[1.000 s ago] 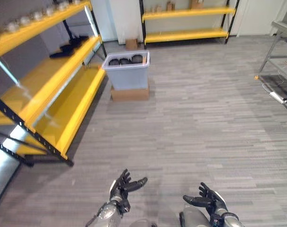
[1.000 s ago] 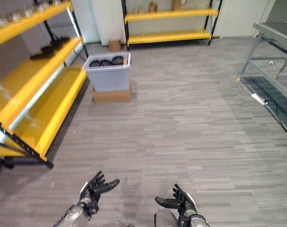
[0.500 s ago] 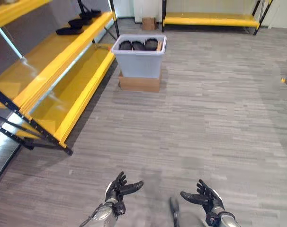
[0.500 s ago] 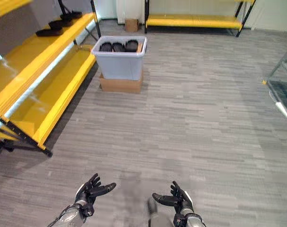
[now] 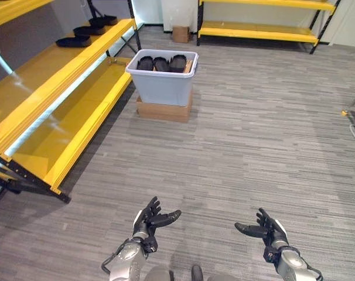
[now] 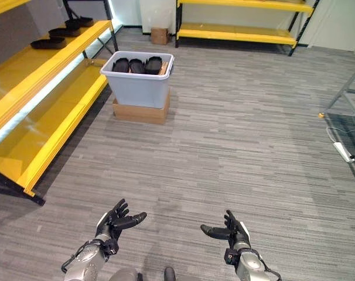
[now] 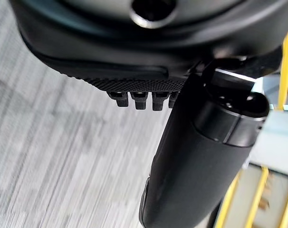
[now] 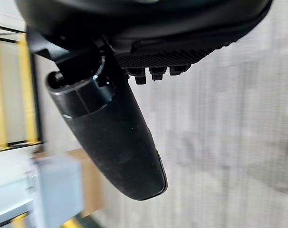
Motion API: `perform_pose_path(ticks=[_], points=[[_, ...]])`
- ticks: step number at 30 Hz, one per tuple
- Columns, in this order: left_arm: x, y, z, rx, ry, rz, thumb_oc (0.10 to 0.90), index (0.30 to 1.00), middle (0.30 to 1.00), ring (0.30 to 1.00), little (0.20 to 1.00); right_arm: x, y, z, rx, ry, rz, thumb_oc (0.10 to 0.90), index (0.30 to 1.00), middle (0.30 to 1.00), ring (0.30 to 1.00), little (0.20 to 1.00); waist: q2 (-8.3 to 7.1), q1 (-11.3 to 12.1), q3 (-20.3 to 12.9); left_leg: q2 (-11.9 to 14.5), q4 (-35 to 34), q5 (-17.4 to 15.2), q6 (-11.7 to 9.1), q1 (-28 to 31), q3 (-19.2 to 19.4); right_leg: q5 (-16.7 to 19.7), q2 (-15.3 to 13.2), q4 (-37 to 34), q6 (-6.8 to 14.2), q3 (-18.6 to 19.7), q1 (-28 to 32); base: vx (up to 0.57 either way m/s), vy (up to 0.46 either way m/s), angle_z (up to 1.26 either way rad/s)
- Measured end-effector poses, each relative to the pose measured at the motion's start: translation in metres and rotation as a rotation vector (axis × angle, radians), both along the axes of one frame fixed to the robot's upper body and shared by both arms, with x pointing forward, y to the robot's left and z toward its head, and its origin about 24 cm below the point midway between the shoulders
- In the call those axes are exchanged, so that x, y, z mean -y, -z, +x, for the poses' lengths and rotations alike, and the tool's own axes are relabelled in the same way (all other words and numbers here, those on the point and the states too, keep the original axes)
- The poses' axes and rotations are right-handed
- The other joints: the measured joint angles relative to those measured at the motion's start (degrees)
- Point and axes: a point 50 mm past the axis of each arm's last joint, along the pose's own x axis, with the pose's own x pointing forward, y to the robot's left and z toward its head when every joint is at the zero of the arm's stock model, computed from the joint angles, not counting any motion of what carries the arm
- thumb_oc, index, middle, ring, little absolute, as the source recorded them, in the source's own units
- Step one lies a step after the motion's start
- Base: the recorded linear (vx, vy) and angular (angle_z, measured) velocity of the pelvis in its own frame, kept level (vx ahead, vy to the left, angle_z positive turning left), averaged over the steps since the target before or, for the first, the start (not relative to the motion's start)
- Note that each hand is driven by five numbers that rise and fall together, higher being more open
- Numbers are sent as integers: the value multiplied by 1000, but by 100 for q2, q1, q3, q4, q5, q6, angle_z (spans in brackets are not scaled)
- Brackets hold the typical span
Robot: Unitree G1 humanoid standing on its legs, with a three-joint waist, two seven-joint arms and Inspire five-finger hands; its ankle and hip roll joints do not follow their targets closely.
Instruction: Move parts from the plastic box to the shelf.
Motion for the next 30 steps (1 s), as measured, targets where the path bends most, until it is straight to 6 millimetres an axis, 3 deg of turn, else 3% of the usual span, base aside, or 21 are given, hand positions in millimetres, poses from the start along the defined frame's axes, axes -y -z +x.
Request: perform_pose_path(ticks=[2, 5, 9, 10, 12, 13, 14, 15, 18, 24, 26, 27, 28, 29, 30], points=[[-9, 3, -7, -19, -40, 6, 900, 1000, 1000, 1000, 1000, -1, 4, -6, -23, 6, 7, 900, 1000, 1000, 1000, 1000, 91, -17, 157, 39, -713, 364, -28, 94, -9, -66, 40, -163, 137, 81, 267, 245, 24, -13], [-13, 4, -10, -25, -69, 3, 900, 1000, 1000, 1000, 1000, -2, 7, -11, -41, 9, 14, 900, 1000, 1000, 1000, 1000, 115, 125, 199, 235, -1448, 840, -64, 59, -96, 4, 60, -322, 139, 279, 389, 239, 76, -32], [-10, 5, -10, -21, -77, -17, 900, 1000, 1000, 1000, 1000, -3, 7, -11, -39, 7, 20, 900, 1000, 1000, 1000, 1000, 176, 206, 161, 577, -1848, 1098, -128, 40, -138, -137, 58, -320, 75, 430, 487, 266, 146, -23], [-6, 5, -9, -18, -76, -27, 900, 1000, 1000, 1000, 1000, -2, 7, -12, -40, 13, 22, 900, 1000, 1000, 1000, 1000, 174, 225, 158, 630, -1809, 1099, -127, 58, -97, -222, 34, -241, 143, 425, 468, 208, 142, -8], [-5, 5, -8, -20, -67, -30, 900, 1000, 1000, 1000, 1000, -2, 8, -13, -44, 22, 28, 900, 1000, 1000, 1000, 1000, 131, 262, 152, 580, -1828, 1189, -114, 156, -96, -421, -58, -111, 227, 481, 464, 165, 121, -10], [-5, 6, -10, -30, -66, -29, 900, 1000, 1000, 1000, 1000, -4, 8, -13, -40, 18, 35, 900, 1000, 1000, 1000, 1000, 105, 307, 129, 458, -1849, 1524, -113, 300, 20, -657, -179, 151, 455, 565, 431, 205, 172, -19], [-5, 6, -11, -33, -65, -26, 900, 1000, 1000, 1000, 1000, -5, 8, -12, -38, 15, 38, 900, 1000, 1000, 1000, 1000, 95, 304, 122, 402, -1788, 1645, -106, 316, 59, -757, -252, 193, 506, 572, 478, 397, 309, -25], [-7, 6, -10, -32, -59, -18, 900, 1000, 1000, 1000, 1000, -8, 8, -12, -36, 15, 49, 900, 1000, 1000, 1000, 1000, 12, 307, 71, 265, -1707, 1656, -102, 319, 183, -932, -419, 323, 583, 596, 453, 275, 210, -2], [-11, 3, -8, -25, -36, 4, 900, 1000, 1000, 1000, 1000, -17, 10, -10, -33, 5, 71, 900, 1000, 1000, 1000, 1000, -116, 356, -79, -114, -1530, 1424, 184, 287, 311, -1098, -817, 462, 743, 562, 456, 289, 222, 2], [-19, 1, -5, -18, -34, 29, 900, 1000, 1000, 1000, 1000, -39, 7, 2, -2, -45, 117, 900, 1000, 1000, 1000, 1000, 14, 495, -317, -382, -1258, 977, 526, 399, 481, -986, -1066, 926, 896, 530, 416, 249, 213, -5], [-20, 1, -6, -25, -27, 38, 900, 1000, 1000, 1000, 1000, -43, 7, 4, 7, -51, 128, 900, 1000, 1000, 1000, 1000, 169, 481, -351, -333, -1263, 786, 624, 502, 456, -907, -859, 2105, 1035, 652, -97, 274, 309, -8], [-20, 3, -8, -44, -18, 46, 900, 1000, 1000, 1000, 1000, -45, 2, 11, 32, -62, 127, 900, 1000, 1000, 1000, 1000, 346, 380, -254, -258, -1379, 843, 750, 741, 415, -484, -655, 3343, 1234, 666, -652, 164, 150, 3], [-17, 5, -10, -57, 2, 48, 900, 1000, 1000, 1000, 1000, -44, 2, 8, 34, -64, 126, 900, 1000, 1000, 1000, 1000, 461, 299, -246, -212, -1519, 880, 736, 928, 392, -516, -580, 3799, 1307, 571, -886, 353, 273, 12], [-17, 7, -15, -65, 13, 54, 900, 1000, 1000, 1000, 1000, -45, 5, 0, 17, -72, 136, 900, 1000, 1000, 1000, 1000, 510, 280, -243, -186, -1835, 991, 698, 1333, 469, -606, -586, 4288, 1216, 253, -1126, 189, 119, 6], [-18, 8, -17, -71, 5, 54, 900, 1000, 1000, 1000, 1000, -47, 7, -4, 6, -80, 139, 900, 1000, 1000, 1000, 1000, 547, 278, -224, -190, -1900, 863, 755, 1526, 476, -642, -536, 4364, 1150, 109, -1317, 267, 155, -19]])
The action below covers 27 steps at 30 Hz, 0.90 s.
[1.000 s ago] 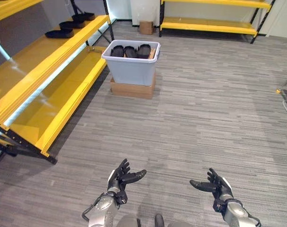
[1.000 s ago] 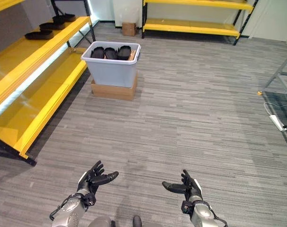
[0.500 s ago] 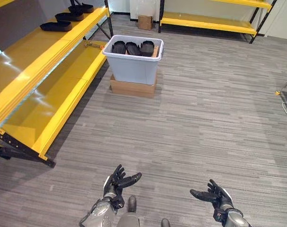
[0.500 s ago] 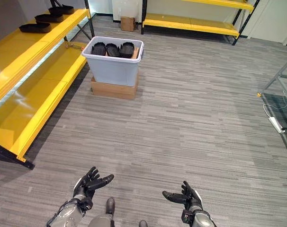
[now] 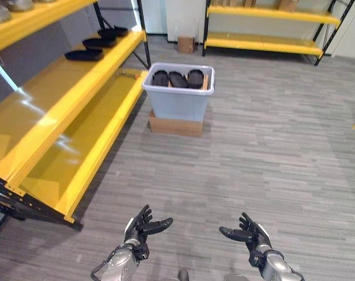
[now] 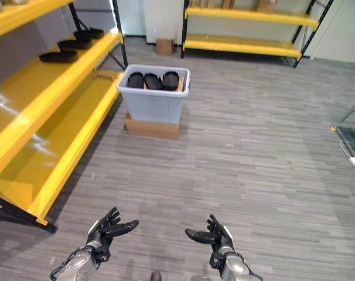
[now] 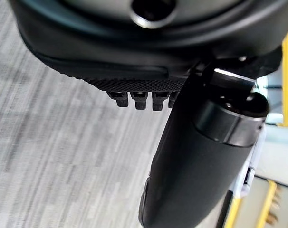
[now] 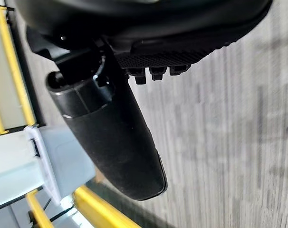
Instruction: Move parts from the plastic box to the shelf.
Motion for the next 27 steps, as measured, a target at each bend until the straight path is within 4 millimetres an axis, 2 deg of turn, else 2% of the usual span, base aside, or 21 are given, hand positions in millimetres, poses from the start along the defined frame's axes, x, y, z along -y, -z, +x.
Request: perform_pose_path(ticks=[1, 2, 4, 6, 7, 9, 11, 12, 13, 14, 16, 17, 18, 19, 20, 21, 23, 24, 25, 26, 27], points=[[-2, 1, -3, -7, -10, 3, 900, 1000, 1000, 1000, 1000, -2, 0, 0, 0, -10, 3, 900, 1000, 1000, 1000, 1000, -14, 4, 0, -2, -51, 34, -15, 71, 76, -25, 14, 51, 36, -65, -103, 150, 49, -25], [-6, 2, -6, -18, -17, 13, 900, 1000, 1000, 1000, 1000, -3, 1, -3, -6, -22, 6, 900, 1000, 1000, 1000, 1000, -24, -49, -2, -21, -75, 2, -4, 213, 100, -44, 184, -19, 50, -138, -430, 224, 52, -18], [-5, 3, -6, -20, -17, 12, 900, 1000, 1000, 1000, 1000, -2, 2, -4, -9, -21, 5, 900, 1000, 1000, 1000, 1000, -22, -123, 49, -11, -29, -62, -36, 257, 47, -44, 248, -534, 41, -268, -525, 220, -7, 12], [-1, 7, -9, -39, -25, -7, 900, 1000, 1000, 1000, 1000, 0, 3, -8, -21, -15, 3, 900, 1000, 1000, 1000, 1000, 4, -269, 150, -48, -57, -147, -107, 328, -25, 113, 188, -2186, -138, -499, -570, 269, -34, 26], [-1, 9, -11, -46, -25, -8, 900, 1000, 1000, 1000, 1000, 0, 4, -8, -23, -15, 4, 900, 1000, 1000, 1000, 1000, -7, -300, 179, -68, -55, -150, -112, 355, -25, 172, 150, -2412, -162, -501, -590, 259, -39, 24], [4, 11, -13, -51, -31, -27, 900, 1000, 1000, 1000, 1000, 2, 5, -11, -36, -4, 3, 900, 1000, 1000, 1000, 1000, 4, -364, 240, -77, -57, -320, -99, 429, -139, 342, 8, -3959, -206, -474, -471, 174, -40, 21], [5, 11, -13, -54, -30, -28, 900, 1000, 1000, 1000, 1000, 1, 4, -9, -29, -5, 5, 900, 1000, 1000, 1000, 1000, -4, -392, 288, -74, -64, -407, -101, 471, -161, 473, -125, -4289, -271, -471, -596, 285, -69, 4], [6, 12, -14, -60, -32, -33, 900, 1000, 1000, 1000, 1000, 2, 5, -11, -33, 0, 4, 900, 1000, 1000, 1000, 1000, 50, -436, 306, -2, -48, -606, -35, 550, -185, 610, -200, -4479, -302, -488, -644, 397, -120, 6], [9, 13, -14, -63, -34, -44, 900, 1000, 1000, 1000, 1000, 4, 5, -11, -33, 12, 5, 900, 1000, 1000, 1000, 1000, 68, -471, 316, 50, 11, -712, -79, 582, -199, 657, -255, -4717, -289, -512, -613, 348, -142, 4], [10, 14, -15, -64, -38, -48, 900, 1000, 1000, 1000, 1000, 7, 5, -12, -35, 22, 2, 900, 1000, 1000, 1000, 1000, 126, -486, 332, 165, 36, -863, -223, 719, -190, 677, -342, -4680, -235, -655, -659, 391, -165, 5], [13, 17, -20, -78, -40, -59, 900, 1000, 1000, 1000, 1000, 11, 9, -24, -64, 41, -3, 900, 1000, 1000, 1000, 1000, 207, -538, 258, 478, -24, -1187, -505, 1096, -318, 643, -287, -4134, -196, -792, -445, 373, -164, 32], [12, 18, -24, -88, -41, -56, 900, 1000, 1000, 1000, 1000, 11, 11, -30, -83, 44, -2, 900, 1000, 1000, 1000, 1000, 136, -657, 156, 554, 23, -1293, -667, 1187, -480, 452, -319, -4046, -113, -693, -206, 489, -242, 65], [15, 20, -25, -95, -47, -66, 900, 1000, 1000, 1000, 1000, 16, 12, -33, -92, 42, -19, 900, 1000, 1000, 1000, 1000, 228, -716, 33, 823, 46, -1422, -724, 1259, -640, 834, -106, -3844, 28, -706, -236, 386, -194, 61], [17, 20, -25, -93, -46, -72, 900, 1000, 1000, 1000, 1000, 20, 11, -31, -88, 39, -30, 900, 1000, 1000, 1000, 1000, 304, -744, 1, 954, 106, -1420, -773, 1258, -645, 859, 34, -3683, -10, -717, -280, 390, -205, 42], [19, 18, -22, -82, -45, -80, 900, 1000, 1000, 1000, 1000, 25, 8, -28, -79, 35, -48, 900, 1000, 1000, 1000, 1000, 318, -779, -5, 1116, 458, -1385, -819, 1204, -633, 874, 198, -3417, -259, -746, -291, 293, -160, 13], [23, 17, -21, -73, -46, -90, 900, 1000, 1000, 1000, 1000, 31, 6, -25, -72, 31, -67, 900, 1000, 1000, 1000, 1000, 331, -754, -18, 1247, 881, -1296, -819, 1099, -624, 782, 319, -3147, -504, -839, -293, 443, -259, 2], [27, 14, -15, -51, -31, -103, 900, 1000, 1000, 1000, 1000, 38, -3, -9, -17, 22, -94, 900, 1000, 1000, 1000, 1000, 257, -773, -14, 1310, 1717, -1115, -840, 810, -637, 473, 424, -2900, -672, -897, -222, 400, -285, -8], [27, 11, -11, -35, -22, -103, 900, 1000, 1000, 1000, 1000, 40, -6, -5, -2, 26, -102, 900, 1000, 1000, 1000, 1000, 190, -796, -19, 1297, 2050, -878, -821, 642, -632, 351, 429, -2877, -764, -903, -177, 356, -344, 2], [28, 8, -4, -15, -14, -103, 900, 1000, 1000, 1000, 1000, 41, -9, 0, 16, 24, -111, 900, 1000, 1000, 1000, 1000, 79, -758, -7, 1284, 2627, -803, -928, 448, -710, 293, 455, -2825, -827, -932, -54, 300, -357, 17], [26, 6, 2, 1, -11, -98, 900, 1000, 1000, 1000, 1000, 38, -9, 1, 21, 23, -103, 900, 1000, 1000, 1000, 1000, -128, -742, -34, 1184, 3137, -304, -992, 204, -869, 203, 444, -2973, -1002, -928, 159, 257, -364, 10], [26, 4, 6, 11, -13, -95, 900, 1000, 1000, 1000, 1000, 39, -9, 1, 21, 26, -105, 900, 1000, 1000, 1000, 1000, -255, -702, -15, 1148, 3534, -122, -1065, -2, -937, 185, 436, -2995, -1052, -929, 267, 207, -298, 10]])
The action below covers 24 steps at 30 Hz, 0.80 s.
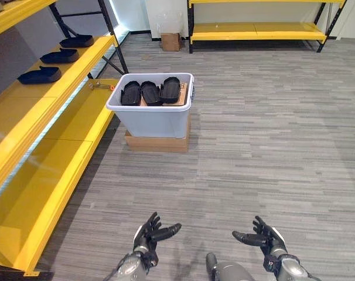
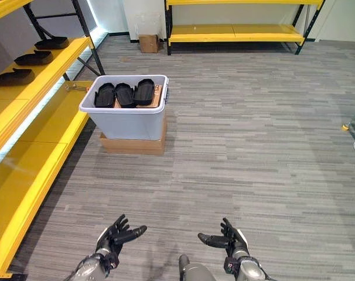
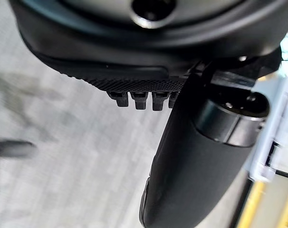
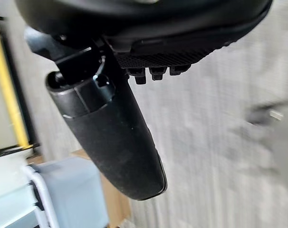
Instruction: Move parts from the plastic box to the shelf.
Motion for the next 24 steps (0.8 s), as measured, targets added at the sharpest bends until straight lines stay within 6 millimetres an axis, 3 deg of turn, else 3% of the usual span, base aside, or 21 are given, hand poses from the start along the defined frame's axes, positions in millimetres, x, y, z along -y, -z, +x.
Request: perform_pose_path(ticks=[1, 2, 3, 5, 6, 7, 8, 10, 11, 14, 16, 20, 23, 24], points=[[0, -2, 2, 13, 6, 3, 900, 1000, 1000, 1000, 1000, -4, 1, -1, -2, -9, 6, 900, 1000, 1000, 1000, 1000, -263, 116, -46, -187, 539, 309, -44, -365, -156, -71, -42, -120, -135, 35, 143, 216, -251, 0], [1, -4, 6, 27, 10, 1, 900, 1000, 1000, 1000, 1000, -5, 1, 0, 2, -13, 7, 900, 1000, 1000, 1000, 1000, -308, 133, -55, -257, 876, 392, -35, -555, -140, -42, -63, -173, -135, -29, 151, 280, -213, -5], [2, -4, 7, 31, 17, 0, 900, 1000, 1000, 1000, 1000, -4, -1, 4, 12, -10, 5, 900, 1000, 1000, 1000, 1000, -390, 240, -7, -440, 1472, 407, 61, -954, -113, -145, -8, -289, -322, 100, 312, 212, -129, -18], [1, -1, 0, 13, 12, 1, 900, 1000, 1000, 1000, 1000, -5, 2, 1, -6, 9, 13, 900, 1000, 1000, 1000, 1000, -561, 465, 83, -850, 1639, -26, 202, -1279, 142, -42, -48, -600, -379, 349, 646, 195, -75, -37], [0, 2, -5, -2, 6, 1, 900, 1000, 1000, 1000, 1000, -4, 2, 0, -8, 13, 14, 900, 1000, 1000, 1000, 1000, -565, 525, 109, -998, 1583, -157, 257, -1499, 305, 108, -69, -768, -246, 340, 794, 237, -72, -26], [0, 4, -9, -12, 3, 0, 900, 1000, 1000, 1000, 1000, -3, 3, -1, -8, 17, 13, 900, 1000, 1000, 1000, 1000, -544, 541, 134, -1057, 1458, -199, 278, -1692, 400, 20, -50, -903, -253, 369, 889, 335, -55, -25], [-4, 7, -16, -31, -16, 2, 900, 1000, 1000, 1000, 1000, -2, 3, -3, -13, 28, 13, 900, 1000, 1000, 1000, 1000, -457, 620, 238, -1080, 438, -282, 319, -1930, 752, 138, -10, -1121, -223, 381, 1072, 238, -26, -23], [-9, 11, -25, -59, -35, 13, 900, 1000, 1000, 1000, 1000, -3, 6, -8, -30, 23, 17, 900, 1000, 1000, 1000, 1000, -460, 666, 281, -1027, -37, -253, 292, -2234, 766, 70, 54, -1262, -147, 462, 1275, 164, 6, -17], [-12, 11, -27, -63, -39, 18, 900, 1000, 1000, 1000, 1000, -4, 7, -11, -37, 24, 21, 900, 1000, 1000, 1000, 1000, -432, 721, 279, -1028, -603, -258, 298, -2177, 790, 75, 24, -1325, -198, 472, 1357, 271, 66, -22], [-20, 13, -33, -77, -76, 24, 900, 1000, 1000, 1000, 1000, -5, 10, -14, -50, 29, 24, 900, 1000, 1000, 1000, 1000, -421, 801, 337, -718, -3052, 140, 348, -1945, 732, 159, 108, -1561, -38, 700, 1636, 302, 120, -36], [-21, 11, -30, -65, -88, 20, 900, 1000, 1000, 1000, 1000, -4, 10, -14, -51, 35, 23, 900, 1000, 1000, 1000, 1000, -372, 783, 401, -477, -3336, 370, 259, -1926, 603, 97, 123, -1641, 112, 767, 1809, 448, 263, -35], [-21, 9, -24, -45, -103, 13, 900, 1000, 1000, 1000, 1000, -2, 8, -12, -43, 34, 19, 900, 1000, 1000, 1000, 1000, -336, 778, 386, -154, -3693, 587, 274, -1716, 472, -32, 95, -1678, 124, 1080, 2008, 263, 199, -36], [-18, 9, -23, -44, -97, 6, 900, 1000, 1000, 1000, 1000, -1, 10, -15, -55, 35, 20, 900, 1000, 1000, 1000, 1000, -269, 838, 294, -251, -3844, 820, 436, -1259, 383, -242, -109, -1672, 396, 1272, 2227, 316, 333, -46], [-17, 9, -22, -44, -83, 8, 900, 1000, 1000, 1000, 1000, -2, 11, -17, -60, 37, 20, 900, 1000, 1000, 1000, 1000, -242, 843, 141, -310, -3821, 1093, 375, -1264, 413, -353, -219, -1650, 533, 1286, 2226, 242, 225, -21]])
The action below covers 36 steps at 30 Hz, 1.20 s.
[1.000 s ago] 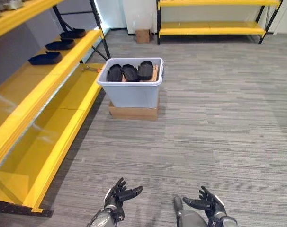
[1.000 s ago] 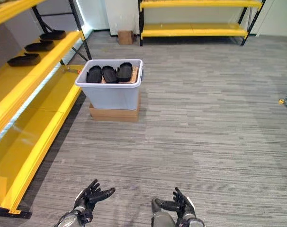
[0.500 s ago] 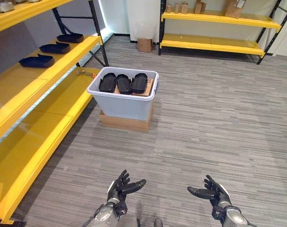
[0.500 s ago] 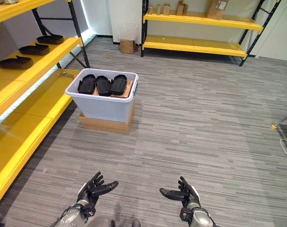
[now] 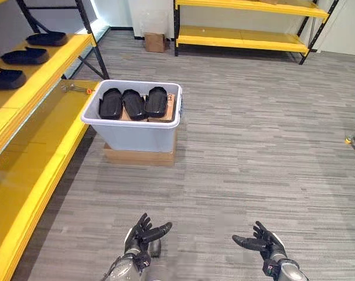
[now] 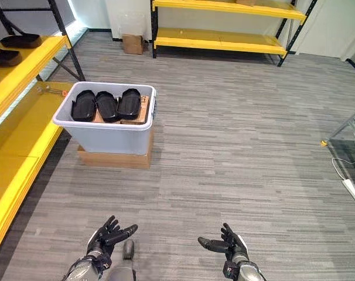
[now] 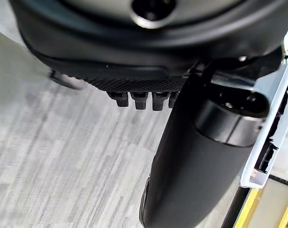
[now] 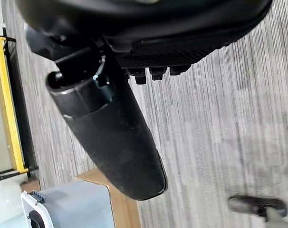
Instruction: Move parts from the plastic box to the shelf.
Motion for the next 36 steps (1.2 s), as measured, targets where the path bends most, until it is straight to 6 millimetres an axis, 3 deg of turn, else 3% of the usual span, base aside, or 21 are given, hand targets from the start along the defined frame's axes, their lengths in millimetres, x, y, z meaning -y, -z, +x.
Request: perform_pose_path(ticks=[6, 8, 9, 11, 12, 14, 15, 16, 18, 19, 21, 23, 24, 25, 26, 28, 29, 31, 32, 34, 36], points=[[-5, -7, 10, 26, 61, 45, 900, 1000, 1000, 1000, 1000, -23, 0, 7, 29, -42, 61, 900, 1000, 1000, 1000, 1000, -226, 48, -309, -731, 203, -116, 163, 140, 242, -221, -728, 750, 117, -125, -191, 230, 253, 12], [-15, -11, 14, 39, 61, 80, 900, 1000, 1000, 1000, 1000, -39, -4, 21, 68, -53, 101, 900, 1000, 1000, 1000, 1000, -200, 194, -379, -1017, 342, -407, 422, 203, 369, -121, -997, 1173, 194, -76, -330, 302, 396, -15], [-18, -11, 13, 34, 58, 85, 900, 1000, 1000, 1000, 1000, -43, -5, 24, 78, -52, 111, 900, 1000, 1000, 1000, 1000, -110, 179, -409, -1080, 311, -464, 510, 265, 376, -61, -991, 1521, 211, -52, -466, 227, 370, -9], [-13, -9, 11, 29, 66, 76, 900, 1000, 1000, 1000, 1000, -43, -6, 25, 85, -55, 112, 900, 1000, 1000, 1000, 1000, 276, 130, -365, -1167, 58, -561, 865, 660, 286, 246, -821, 3659, 399, 89, -1471, 260, 421, 23], [-6, -10, 13, 36, 95, 76, 900, 1000, 1000, 1000, 1000, -47, -11, 25, 111, -78, 109, 900, 1000, 1000, 1000, 1000, 712, -180, -88, -1189, 217, -769, 1221, 856, 81, -37, -330, 5683, 317, -71, -3169, 397, 390, 46], [1, -6, 7, 11, 126, 69, 900, 1000, 1000, 1000, 1000, -48, -12, 15, 121, -91, 112, 900, 1000, 1000, 1000, 1000, 715, -285, 140, -1378, 113, -929, 1023, 1417, 85, -126, 0, 6291, 255, -325, -4344, 477, 251, 33], [2, 1, -1, -28, 122, 63, 900, 1000, 1000, 1000, 1000, -43, -17, 17, 145, -102, 96, 900, 1000, 1000, 1000, 1000, 676, -468, 191, -1363, 251, -1217, 959, 1521, -35, -184, 406, 5539, 413, -404, -4520, 362, 118, 100], [3, 1, 0, -28, 142, 64, 900, 1000, 1000, 1000, 1000, -37, -21, 17, 169, -97, 79, 900, 1000, 1000, 1000, 1000, 633, -796, 194, -1267, 289, -1464, 695, 1634, -116, -50, 626, 3886, 311, -584, -4403, 435, 55, 160], [2, 1, -5, -28, 109, 52, 900, 1000, 1000, 1000, 1000, -22, -9, -1, 79, -54, 55, 900, 1000, 1000, 1000, 1000, 367, -804, 219, -1437, -31, -1691, 672, 2307, 47, 309, 577, 1471, -308, -1309, -4117, 554, -3, 105], [2, 1, -3, -19, 70, 35, 900, 1000, 1000, 1000, 1000, -16, -8, -2, 76, -29, 47, 900, 1000, 1000, 1000, 1000, 419, -767, 231, -1475, -60, -1744, 619, 2392, 100, 330, 611, 346, -328, -1335, -4001, 367, -65, 0], [11, 4, -6, -32, 50, 5, 900, 1000, 1000, 1000, 1000, -9, -5, -7, 43, -2, 42, 900, 1000, 1000, 1000, 1000, 734, -761, 328, -1459, -2, -1757, 547, 2888, 246, 563, 682, 206, -785, -1857, -3777, 370, -113, -21], [8, 8, -15, -57, 25, 8, 900, 1000, 1000, 1000, 1000, -11, 0, -18, 10, -11, 49, 900, 1000, 1000, 1000, 1000, 710, -776, 178, -1692, 475, -1902, 284, 3273, 192, 533, 669, 323, -1219, -1975, -3083, 325, -128, -29], [12, 9, -15, -62, 24, -4, 900, 1000, 1000, 1000, 1000, -8, 2, -21, -3, -8, 41, 900, 1000, 1000, 1000, 1000, 778, -699, 57, -1789, 771, -1950, 175, 3303, 199, 1153, 687, 244, -1542, -1803, -2957, 360, -152, -29], [14, 8, -11, -49, 28, -8, 900, 1000, 1000, 1000, 1000, -8, 3, -20, -15, -8, 40, 900, 1000, 1000, 1000, 1000, 866, -657, 5, -1642, 1540, -2342, 97, 3093, 201, 1808, 713, 350, -1538, -1656, -2848, 267, -113, -14], [14, 4, -4, -27, 32, -6, 900, 1000, 1000, 1000, 1000, -9, 3, -17, -13, -16, 43, 900, 1000, 1000, 1000, 1000, 909, -675, -24, -1381, 1783, -2483, 104, 2919, 193, 1742, 774, 415, -1442, -1583, -2794, 290, -124, 5], [4, -12, 15, 63, 35, 32, 900, 1000, 1000, 1000, 1000, -21, -2, -3, 36, -63, 58, 900, 1000, 1000, 1000, 1000, 573, -543, -60, -810, 2249, -2680, -221, 2203, 231, 1618, 721, 329, -1201, -1349, -2454, 328, -175, -15], [4, -13, 16, 62, 30, 32, 900, 1000, 1000, 1000, 1000, -21, -4, -1, 37, -62, 58, 900, 1000, 1000, 1000, 1000, 512, -534, -50, -643, 2450, -2626, -330, 1905, 188, 1479, 666, 356, -1123, -1253, -2324, 317, -272, -31], [8, -9, 12, 44, 33, 19, 900, 1000, 1000, 1000, 1000, -15, -6, 1, 39, -57, 32, 900, 1000, 1000, 1000, 1000, 450, -534, -35, -547, 3837, -2277, -476, 967, 48, 1276, 432, 486, -988, -1245, -2158, 166, -200, -3], [13, -10, 16, 52, 57, 15, 900, 1000, 1000, 1000, 1000, -9, -8, 2, 43, -61, 12, 900, 1000, 1000, 1000, 1000, 386, -549, -21, -608, 4796, -1273, -677, 333, -65, 1155, 226, 516, -903, -1247, -2130, 119, -105, -2], [16, -12, 20, 66, 77, 12, 900, 1000, 1000, 1000, 1000, -6, -9, 4, 47, -53, -3, 900, 1000, 1000, 1000, 1000, 203, -468, 82, -835, 5311, -1087, -664, -63, -107, 1044, -10, 474, -842, -1131, -1866, 114, -70, 2], [15, -13, 21, 69, 77, 13, 900, 1000, 1000, 1000, 1000, -8, -10, 8, 56, -53, -2, 900, 1000, 1000, 1000, 1000, 8, -431, 199, -866, 5160, -1167, -573, -204, -126, 893, -169, 458, -848, -972, -1505, 207, -44, 2]])
